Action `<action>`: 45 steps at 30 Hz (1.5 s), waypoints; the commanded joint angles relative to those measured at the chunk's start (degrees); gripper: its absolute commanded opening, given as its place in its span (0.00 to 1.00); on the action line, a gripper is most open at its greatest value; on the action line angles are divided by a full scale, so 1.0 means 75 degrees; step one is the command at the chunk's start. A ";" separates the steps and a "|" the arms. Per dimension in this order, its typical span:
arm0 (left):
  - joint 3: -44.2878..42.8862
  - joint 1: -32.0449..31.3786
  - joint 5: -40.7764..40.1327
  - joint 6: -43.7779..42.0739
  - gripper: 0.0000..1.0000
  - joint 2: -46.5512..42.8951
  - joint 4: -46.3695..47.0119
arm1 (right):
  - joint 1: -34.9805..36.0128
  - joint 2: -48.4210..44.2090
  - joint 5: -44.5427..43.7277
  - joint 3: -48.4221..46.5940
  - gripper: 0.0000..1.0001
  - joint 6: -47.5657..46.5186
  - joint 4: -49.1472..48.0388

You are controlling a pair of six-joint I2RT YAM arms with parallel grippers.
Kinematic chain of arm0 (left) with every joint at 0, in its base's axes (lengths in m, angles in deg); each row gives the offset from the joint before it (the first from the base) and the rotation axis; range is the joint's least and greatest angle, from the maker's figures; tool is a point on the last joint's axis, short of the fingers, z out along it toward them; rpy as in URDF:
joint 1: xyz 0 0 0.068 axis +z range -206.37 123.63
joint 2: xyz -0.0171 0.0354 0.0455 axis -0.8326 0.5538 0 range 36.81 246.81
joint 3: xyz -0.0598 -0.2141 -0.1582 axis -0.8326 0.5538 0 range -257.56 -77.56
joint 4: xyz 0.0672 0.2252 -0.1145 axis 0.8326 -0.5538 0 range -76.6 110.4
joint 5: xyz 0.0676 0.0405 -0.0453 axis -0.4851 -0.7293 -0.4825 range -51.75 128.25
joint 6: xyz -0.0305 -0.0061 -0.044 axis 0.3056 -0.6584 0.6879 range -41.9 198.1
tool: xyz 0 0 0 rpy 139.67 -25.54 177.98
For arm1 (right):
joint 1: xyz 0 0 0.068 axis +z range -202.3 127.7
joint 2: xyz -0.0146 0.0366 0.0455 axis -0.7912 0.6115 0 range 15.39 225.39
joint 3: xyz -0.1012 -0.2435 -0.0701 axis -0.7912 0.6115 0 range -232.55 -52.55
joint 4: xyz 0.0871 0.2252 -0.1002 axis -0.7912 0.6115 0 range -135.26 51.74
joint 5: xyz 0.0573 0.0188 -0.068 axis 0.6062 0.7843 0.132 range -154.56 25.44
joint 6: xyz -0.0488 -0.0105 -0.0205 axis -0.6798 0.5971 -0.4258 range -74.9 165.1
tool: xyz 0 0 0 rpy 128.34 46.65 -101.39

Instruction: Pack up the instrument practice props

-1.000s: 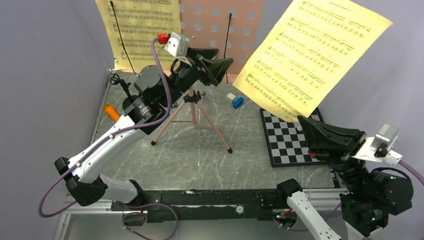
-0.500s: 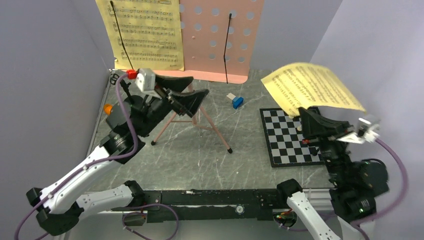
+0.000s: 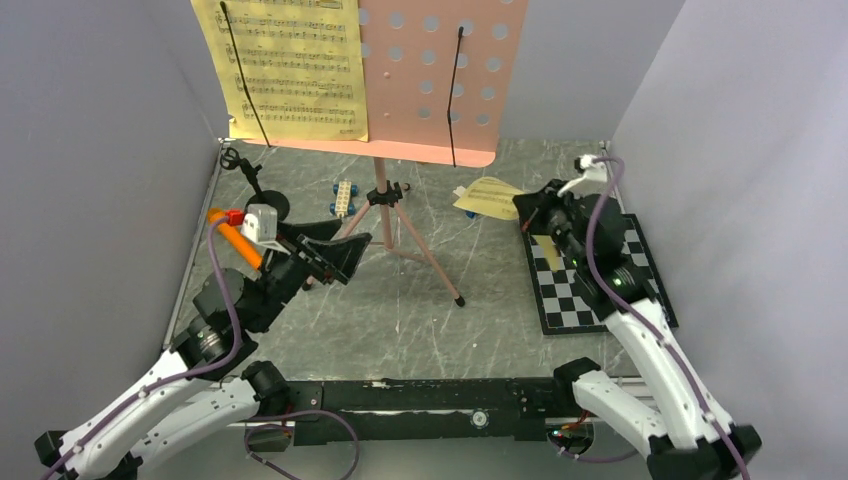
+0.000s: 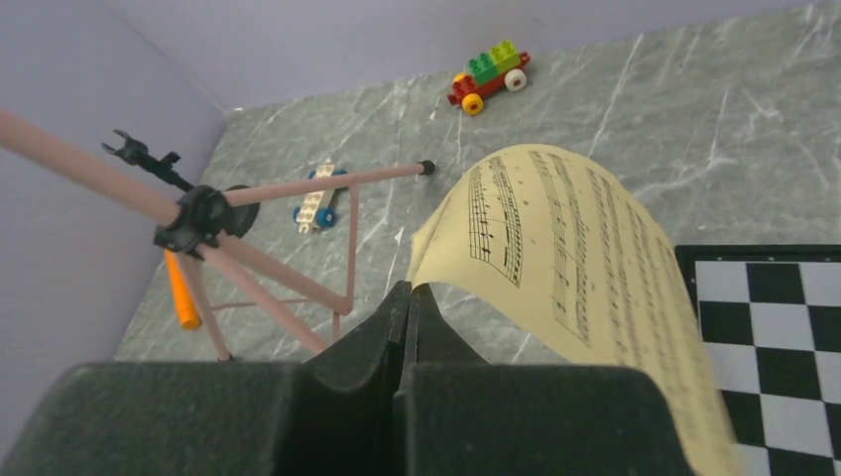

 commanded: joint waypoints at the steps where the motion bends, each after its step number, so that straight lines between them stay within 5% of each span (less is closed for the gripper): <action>1: 0.0261 -0.0001 -0.0710 0.0229 0.87 -0.0574 -0.0663 | -0.0053 0.1005 0.0039 -0.0550 0.00 0.0180 -0.1453; 10: 0.0517 -0.0008 -0.1395 0.0073 0.88 -0.0875 -0.1342 | -0.1194 0.3443 0.0700 -0.1683 0.00 0.0285 -0.2674; 16: 0.0290 -0.0002 -0.1605 -0.0292 0.89 -0.0735 -0.1493 | -0.1411 0.3977 0.1401 -0.2478 0.00 0.0165 -0.3220; 25: 0.0728 -0.0007 -0.1322 0.0116 0.89 -0.0555 -0.1329 | -0.1368 0.4477 0.2178 0.0794 0.00 0.1093 -0.4846; 32: 0.0862 -0.0001 -0.1059 0.0383 0.89 -0.0341 -0.1293 | -0.1350 0.5160 0.2218 0.1958 0.00 0.1596 -0.5516; 45: 0.0969 -0.0002 -0.1095 0.0448 0.91 -0.0224 -0.1402 | -0.1363 0.4641 0.0692 0.2271 0.00 0.1383 -0.3670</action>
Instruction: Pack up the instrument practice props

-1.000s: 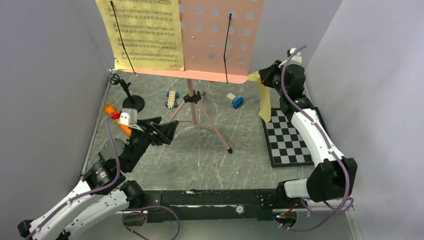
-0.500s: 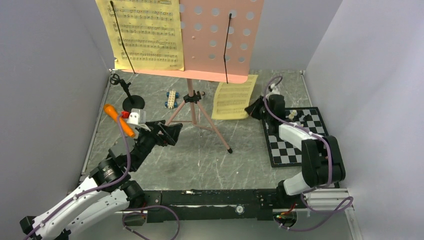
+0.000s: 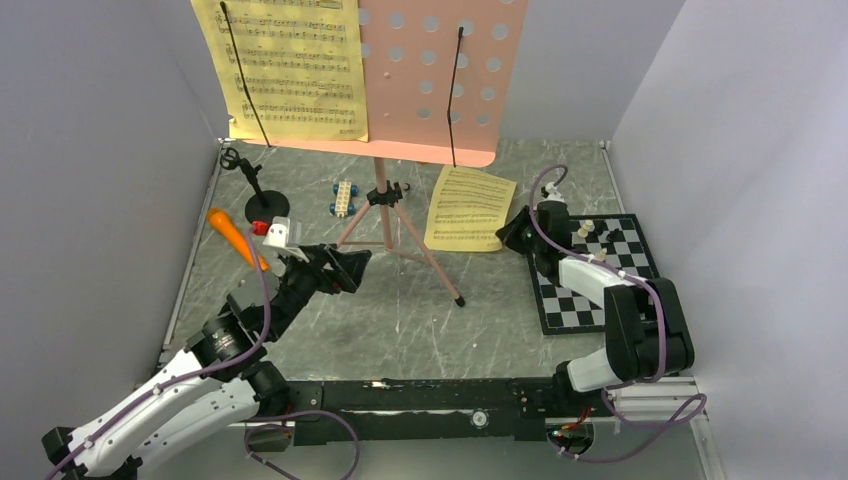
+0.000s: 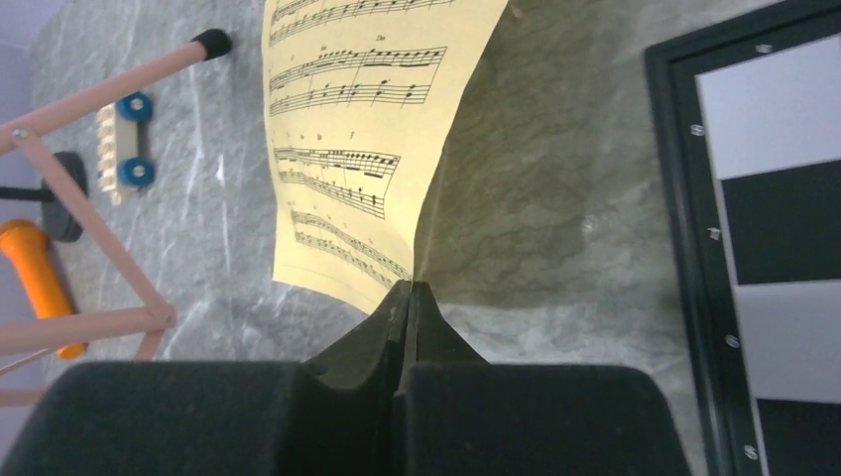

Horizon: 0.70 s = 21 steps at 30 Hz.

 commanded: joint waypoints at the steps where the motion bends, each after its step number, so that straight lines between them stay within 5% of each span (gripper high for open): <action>1: 0.0011 -0.0001 0.0059 0.0089 0.92 0.0028 0.0059 | -0.0001 -0.0469 -0.0911 0.0063 0.00 0.0048 0.0615; 3: 0.0011 -0.0001 0.0032 0.0088 0.93 0.0023 0.0031 | -0.0006 -0.0516 -0.1060 -0.0041 0.07 0.0072 0.0966; 6: 0.0028 -0.0004 0.0023 0.0102 0.94 0.0015 -0.0025 | -0.0006 -0.0531 -0.1168 -0.0261 0.48 0.0106 0.1374; 9: 0.0006 -0.0001 0.0006 0.0108 0.95 0.0015 -0.0111 | -0.0006 -0.0756 -0.1319 -0.0494 0.64 0.0170 0.1712; 16: -0.0322 -0.0003 -0.0239 -0.0278 0.97 -0.0120 -0.0383 | 0.0549 -0.2442 -0.1955 -0.1186 0.75 -0.0129 0.2878; 21: -0.0669 -0.0002 -0.0540 -0.0911 0.95 -0.0367 -0.0411 | 0.2783 -0.4171 -0.3082 -0.0528 0.73 -0.1508 0.2417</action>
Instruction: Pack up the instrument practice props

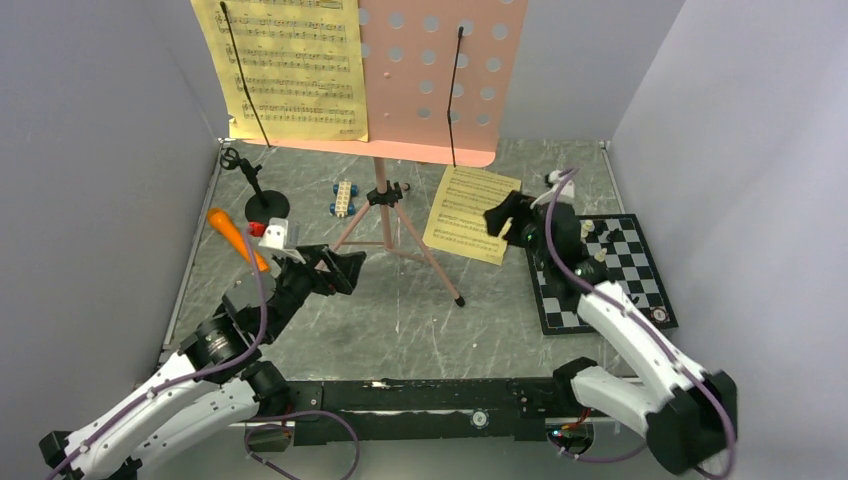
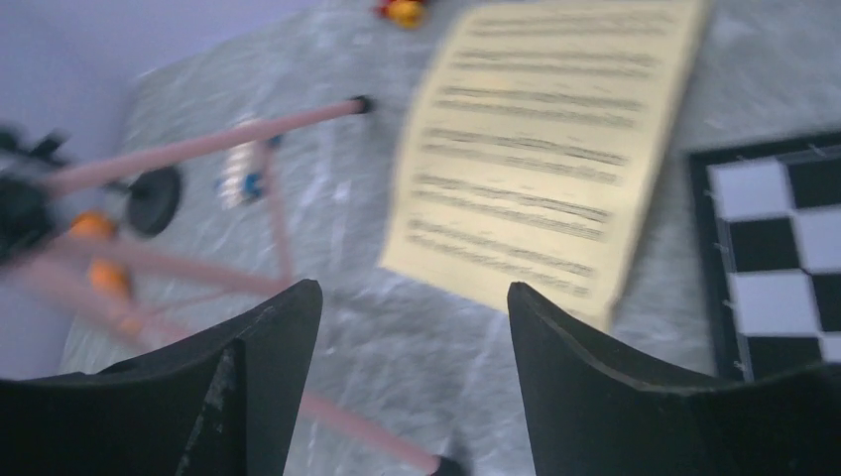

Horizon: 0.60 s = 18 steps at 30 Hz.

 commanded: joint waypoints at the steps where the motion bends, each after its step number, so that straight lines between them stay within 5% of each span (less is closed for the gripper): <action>1: -0.0655 0.0001 -0.0452 -0.0799 0.94 -0.0327 0.0099 | 0.1978 -0.1412 -0.0982 0.0464 0.72 -0.1406 -0.0362; 6: -0.1169 0.0010 -0.0596 -0.1903 0.94 -0.0695 0.0413 | 0.4239 -0.2377 -0.1453 0.0965 0.72 -0.2271 -0.0784; 11: -0.1935 0.0006 -0.1043 -0.2518 0.95 -0.0819 0.0276 | 0.6417 -0.1807 -0.2733 0.0297 0.72 -0.3364 -0.1021; 18: -0.3353 0.0002 -0.1804 -0.3615 0.96 -0.0595 0.0418 | 0.7661 -0.0291 -0.3467 -0.1725 0.74 -0.4676 -0.1769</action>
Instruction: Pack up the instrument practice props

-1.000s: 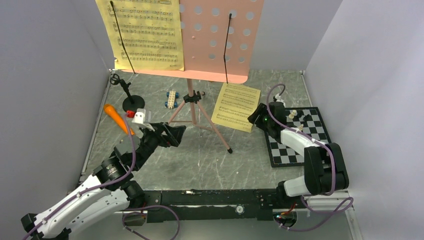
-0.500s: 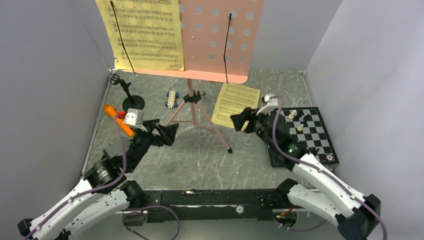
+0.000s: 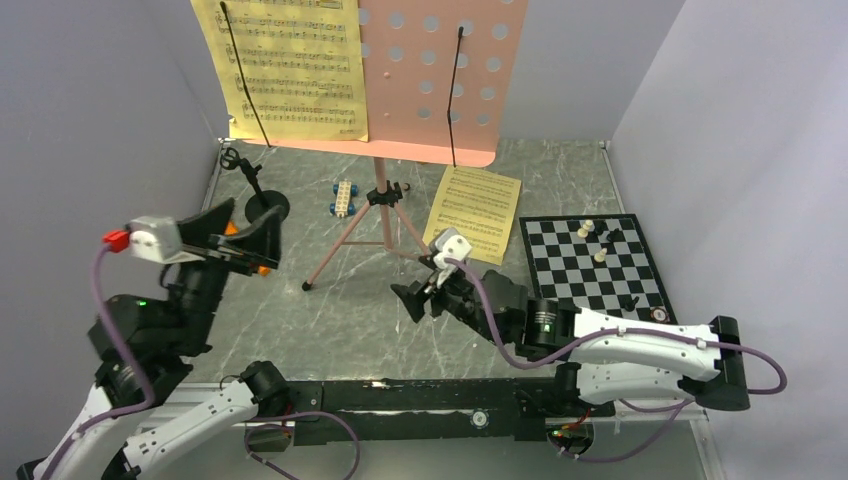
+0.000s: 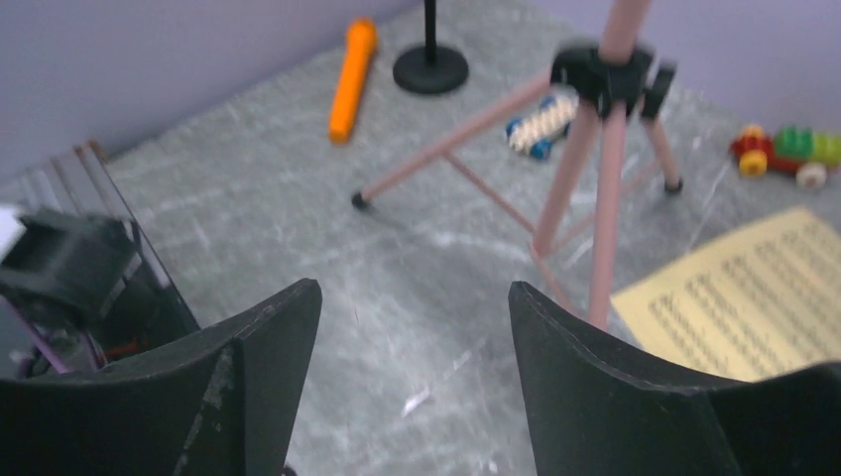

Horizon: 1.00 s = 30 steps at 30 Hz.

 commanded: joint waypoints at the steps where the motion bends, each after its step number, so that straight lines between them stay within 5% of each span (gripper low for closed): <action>1: -0.1164 0.0001 -0.0514 -0.1063 0.96 0.0319 0.0263 | 0.0202 0.0585 -0.0673 -0.1607 0.75 -0.1175 -0.1161; 15: -0.4534 0.0209 0.0080 -0.2406 0.87 0.3133 0.0209 | 0.0044 0.3214 -0.1508 -0.6109 0.79 -0.1976 -0.1293; 25: -0.4742 0.4851 0.4324 0.1330 0.89 0.3841 -0.0636 | -0.0650 0.4135 -0.1481 -0.8073 0.82 -0.1227 0.0453; 30: -0.4439 0.5273 0.4952 0.1812 0.89 0.3848 -0.0148 | -0.1042 0.4346 -0.1100 -0.8252 0.83 -0.0593 0.0964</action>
